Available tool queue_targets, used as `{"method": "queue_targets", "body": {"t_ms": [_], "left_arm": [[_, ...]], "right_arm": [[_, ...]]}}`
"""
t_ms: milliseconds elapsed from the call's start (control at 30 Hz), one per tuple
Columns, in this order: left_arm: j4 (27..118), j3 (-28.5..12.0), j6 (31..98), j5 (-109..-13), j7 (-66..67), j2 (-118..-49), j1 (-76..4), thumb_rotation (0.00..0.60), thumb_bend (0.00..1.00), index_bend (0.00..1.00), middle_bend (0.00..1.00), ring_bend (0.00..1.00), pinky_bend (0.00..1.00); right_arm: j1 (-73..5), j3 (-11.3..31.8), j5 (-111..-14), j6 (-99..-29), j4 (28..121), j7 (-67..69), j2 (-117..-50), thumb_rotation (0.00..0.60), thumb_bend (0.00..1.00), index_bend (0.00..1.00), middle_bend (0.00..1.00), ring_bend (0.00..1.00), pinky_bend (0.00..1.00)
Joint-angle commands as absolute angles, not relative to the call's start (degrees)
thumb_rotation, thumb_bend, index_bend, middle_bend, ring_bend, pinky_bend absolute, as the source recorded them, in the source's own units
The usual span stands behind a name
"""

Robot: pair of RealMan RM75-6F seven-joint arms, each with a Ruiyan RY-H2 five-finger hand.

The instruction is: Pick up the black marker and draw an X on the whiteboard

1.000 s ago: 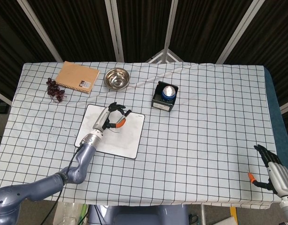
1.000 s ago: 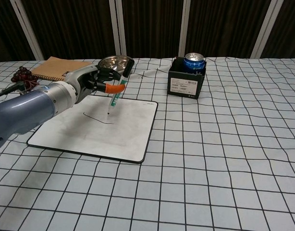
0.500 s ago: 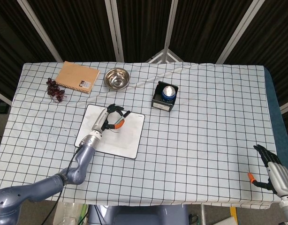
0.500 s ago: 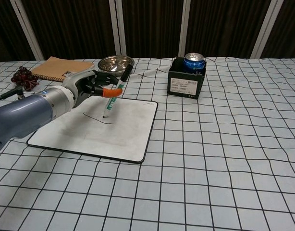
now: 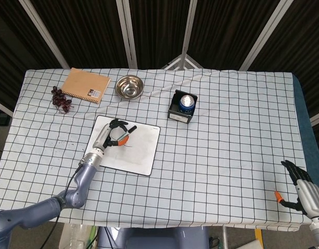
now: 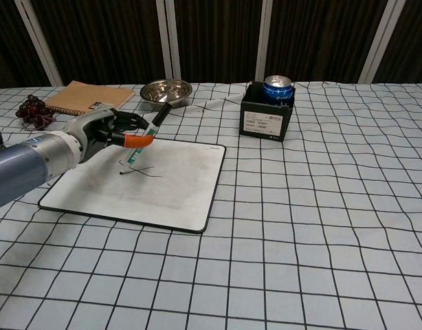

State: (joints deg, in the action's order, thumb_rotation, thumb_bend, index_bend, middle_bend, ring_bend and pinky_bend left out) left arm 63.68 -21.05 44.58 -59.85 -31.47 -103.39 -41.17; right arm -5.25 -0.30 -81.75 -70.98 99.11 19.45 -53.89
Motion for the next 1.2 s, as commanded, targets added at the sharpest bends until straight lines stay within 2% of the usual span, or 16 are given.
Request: {"method": "queue_targets", "body": {"t_ms": [33,200,600,767,1200], "left_arm": [[65.03,-20.1,45.0,-59.47,-31.05,-102.19,-39.7,0.6,0.5,0.74,0.24,0.0,0.0],[67.93,-20.32,46.68,-59.6,-31.6,-100.14,-37.85,0.6,0.5,0.74,0.24,0.0,0.0],[77.65,-27.23,49.59,-61.53,-33.23,-94.97,-39.66,0.6,0.5,0.74,0.24,0.0,0.0],[78.0,-27.11,48.33,-60.62,-32.28,-96.01,-41.06,0.6,0.5,0.74,0.24,0.0,0.0],[69.69,-24.91,46.12,-57.63,-30.12,-103.64,-44.24,0.6,0.5,0.74,0.24,0.0,0.0]], "right_arm": [[-5.21,-0.31,-81.79,-71.09,99.14,19.35,-53.89,0.6,0.35,0.0,0.0,0.0,0.0],[-5.1,-0.32,-82.0,-71.43,99.26,19.19,-53.88,0.6,0.35,0.0,0.0,0.0,0.0],[-5.14,-0.28,-82.14,-71.55,99.2,19.32,-54.02,0.6,0.35,0.0,0.0,0.0,0.0],[-5.17,-0.29,-82.17,-71.48,99.14,19.51,-54.0,0.6,0.35,0.0,0.0,0.0,0.0],[-5.29,-0.28,-81.79,-70.95,98.84,20.39,-53.83,0.6,0.35,0.0,0.0,0.0,0.0]]}}
